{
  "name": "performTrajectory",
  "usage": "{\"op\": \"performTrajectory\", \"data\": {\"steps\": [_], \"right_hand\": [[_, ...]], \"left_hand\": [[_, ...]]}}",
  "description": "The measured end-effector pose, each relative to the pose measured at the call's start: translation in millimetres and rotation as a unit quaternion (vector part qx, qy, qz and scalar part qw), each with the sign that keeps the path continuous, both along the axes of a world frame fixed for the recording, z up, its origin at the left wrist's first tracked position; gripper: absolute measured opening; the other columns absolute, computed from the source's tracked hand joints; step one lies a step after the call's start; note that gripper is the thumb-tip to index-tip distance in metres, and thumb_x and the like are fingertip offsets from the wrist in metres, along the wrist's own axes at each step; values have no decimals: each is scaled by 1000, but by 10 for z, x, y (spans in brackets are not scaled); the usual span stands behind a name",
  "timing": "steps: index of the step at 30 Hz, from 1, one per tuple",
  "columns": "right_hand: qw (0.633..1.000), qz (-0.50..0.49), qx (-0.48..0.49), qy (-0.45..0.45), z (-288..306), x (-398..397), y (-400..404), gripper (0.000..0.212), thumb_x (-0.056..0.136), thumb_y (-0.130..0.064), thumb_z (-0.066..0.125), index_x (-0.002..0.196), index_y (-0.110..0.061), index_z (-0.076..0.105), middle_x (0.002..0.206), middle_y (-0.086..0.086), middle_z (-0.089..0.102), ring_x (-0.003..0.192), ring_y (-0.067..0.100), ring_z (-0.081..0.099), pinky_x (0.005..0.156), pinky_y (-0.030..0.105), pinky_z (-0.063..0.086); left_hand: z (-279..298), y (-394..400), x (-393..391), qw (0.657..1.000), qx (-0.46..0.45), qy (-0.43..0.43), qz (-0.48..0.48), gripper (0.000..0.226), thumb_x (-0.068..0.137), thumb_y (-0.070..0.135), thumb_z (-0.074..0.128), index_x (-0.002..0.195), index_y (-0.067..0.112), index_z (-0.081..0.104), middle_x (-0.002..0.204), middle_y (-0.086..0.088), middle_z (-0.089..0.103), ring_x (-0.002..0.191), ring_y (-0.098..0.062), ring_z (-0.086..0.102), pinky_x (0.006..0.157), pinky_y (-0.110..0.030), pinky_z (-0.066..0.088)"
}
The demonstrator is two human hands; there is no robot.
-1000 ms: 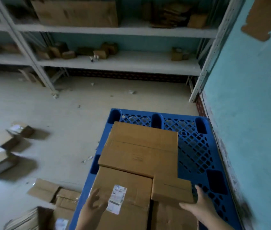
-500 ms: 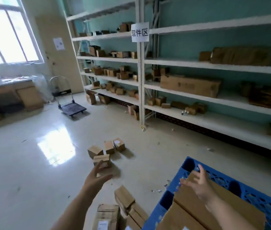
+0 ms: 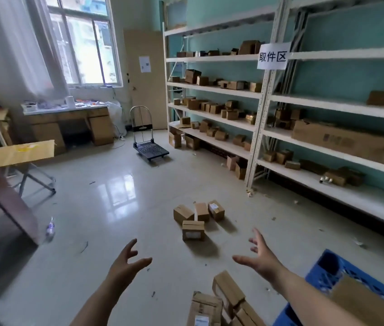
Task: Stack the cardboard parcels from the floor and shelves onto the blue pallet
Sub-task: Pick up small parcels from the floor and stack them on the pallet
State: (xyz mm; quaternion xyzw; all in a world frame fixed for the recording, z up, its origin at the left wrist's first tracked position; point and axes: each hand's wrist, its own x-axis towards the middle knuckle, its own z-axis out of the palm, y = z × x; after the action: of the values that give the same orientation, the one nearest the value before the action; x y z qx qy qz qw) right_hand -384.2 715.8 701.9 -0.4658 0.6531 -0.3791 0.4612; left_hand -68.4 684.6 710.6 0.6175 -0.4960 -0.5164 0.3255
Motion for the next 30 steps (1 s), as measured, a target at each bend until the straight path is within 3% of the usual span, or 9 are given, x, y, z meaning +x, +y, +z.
{"op": "performTrajectory", "data": {"steps": [4,8,11,13,22,26,28,30], "right_hand": [[998,23,53,12,-347,251,-326,109,74,-18,78,150,-27,2,155,7,19,141,27,22,109,42,31],[994,23,106,11,-767,394,-778,108,73,-15,78,151,-25,4,154,9,19,141,29,22,110,43,30],[988,14,150,30,-1192,406,-1115,111,71,-16,81,151,-22,5,154,11,21,141,28,24,110,39,29],[983,4,179,36,-1477,383,-1291,110,71,-14,80,151,-21,6,154,11,21,141,28,24,109,34,30],[939,-108,323,52,-3206,287,-1655,105,70,-15,82,150,-22,13,154,9,22,138,26,30,102,33,35],[917,-123,377,26,-4326,431,-1560,116,60,-34,87,149,-24,14,155,4,18,141,22,23,113,37,28],[906,-127,404,9,-4861,493,-1510,138,38,-60,84,150,-25,11,154,4,18,141,20,23,114,33,26],[895,-138,425,7,-5397,500,-1468,149,25,-72,77,149,-26,10,153,4,19,141,18,23,112,29,25]], "left_hand": [[-309,-298,183,1000,21,-11,-5,94,55,40,66,142,29,31,139,-10,44,120,-31,47,93,-44,42],[-770,-797,167,998,47,-16,-26,76,79,26,71,143,29,30,140,-10,43,121,-31,47,97,-45,42],[-1190,-1274,52,996,73,-28,-47,71,82,21,67,142,28,30,139,-8,43,112,-27,49,87,-39,44],[-1480,-1568,-64,993,100,-32,-58,70,82,20,68,142,29,32,137,-8,45,115,-29,51,88,-40,45],[-3417,-2425,-361,962,215,-40,-164,74,76,11,72,140,24,36,139,-11,42,121,-24,44,92,-29,43],[-4490,-2388,-423,938,278,-59,-200,78,71,11,74,139,20,38,140,-13,42,132,-20,37,103,-31,33],[-5055,-2338,-488,923,313,-68,-212,87,61,15,77,139,18,38,139,-15,44,132,-19,36,105,-31,31],[-5560,-2305,-602,912,341,-78,-215,92,57,18,77,140,18,37,139,-16,44,132,-20,37,105,-32,31]]}}
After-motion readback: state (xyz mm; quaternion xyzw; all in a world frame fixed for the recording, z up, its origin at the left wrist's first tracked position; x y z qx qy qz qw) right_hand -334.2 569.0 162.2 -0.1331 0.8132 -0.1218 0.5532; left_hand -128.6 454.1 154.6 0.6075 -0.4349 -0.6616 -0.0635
